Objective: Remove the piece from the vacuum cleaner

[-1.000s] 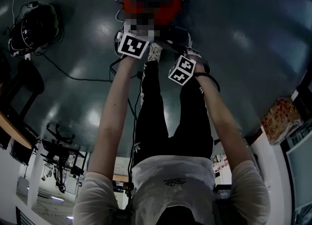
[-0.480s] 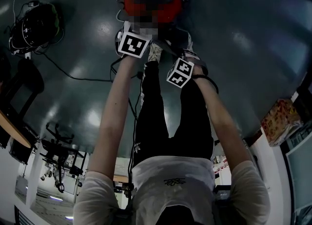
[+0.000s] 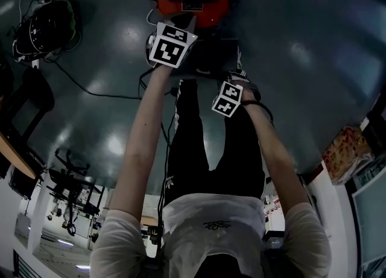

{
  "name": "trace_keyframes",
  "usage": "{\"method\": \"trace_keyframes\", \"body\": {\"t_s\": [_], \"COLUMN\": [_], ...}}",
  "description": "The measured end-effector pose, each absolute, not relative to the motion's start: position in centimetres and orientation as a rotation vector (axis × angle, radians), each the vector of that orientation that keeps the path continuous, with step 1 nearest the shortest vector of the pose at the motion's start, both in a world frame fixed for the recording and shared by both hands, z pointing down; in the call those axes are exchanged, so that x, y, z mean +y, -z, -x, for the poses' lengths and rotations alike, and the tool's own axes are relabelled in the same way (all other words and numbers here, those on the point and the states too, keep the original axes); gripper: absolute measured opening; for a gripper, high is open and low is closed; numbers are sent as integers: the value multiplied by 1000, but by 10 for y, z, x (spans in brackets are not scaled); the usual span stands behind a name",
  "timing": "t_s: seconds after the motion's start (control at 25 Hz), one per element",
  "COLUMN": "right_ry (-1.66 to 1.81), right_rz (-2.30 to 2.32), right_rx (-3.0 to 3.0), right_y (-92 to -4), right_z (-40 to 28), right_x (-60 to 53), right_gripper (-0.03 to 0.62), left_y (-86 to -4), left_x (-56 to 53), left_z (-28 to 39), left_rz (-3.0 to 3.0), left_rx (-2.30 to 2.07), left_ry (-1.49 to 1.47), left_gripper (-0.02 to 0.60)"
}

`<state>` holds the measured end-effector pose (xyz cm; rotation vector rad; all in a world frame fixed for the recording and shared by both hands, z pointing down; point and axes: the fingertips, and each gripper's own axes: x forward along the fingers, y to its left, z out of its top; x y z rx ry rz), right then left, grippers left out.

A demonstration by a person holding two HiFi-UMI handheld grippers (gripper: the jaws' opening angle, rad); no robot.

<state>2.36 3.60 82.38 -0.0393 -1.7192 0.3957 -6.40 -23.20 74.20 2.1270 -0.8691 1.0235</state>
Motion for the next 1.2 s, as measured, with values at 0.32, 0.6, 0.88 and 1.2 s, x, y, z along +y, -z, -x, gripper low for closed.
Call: {"method": "trace_keyframes", "body": {"t_s": [0.32,0.6,0.88,1.2], "right_ry": [-461,-519,-559,-539], "right_rz": [-89,-191,-348,-568], "right_rx": [-1787,-1802,-1864,-1950], "right_y": [-801,-772,-683,-561], "right_z": [-14,-12,-12,4], "right_x": [8,-6,-42,-97], "right_gripper": [35,35,35,35], "left_y": [-737,-704,-588,-456], "left_x": [-233,-205,-217,-216], "left_z": [73,78,82,92], "left_rz": [-1905,-1936,-2080,-2193], "left_rx": [-1013,-1110,-1256,-1332], "left_ry": [-646,-591,-429,-316], "left_gripper": [0,1,1,0]}}
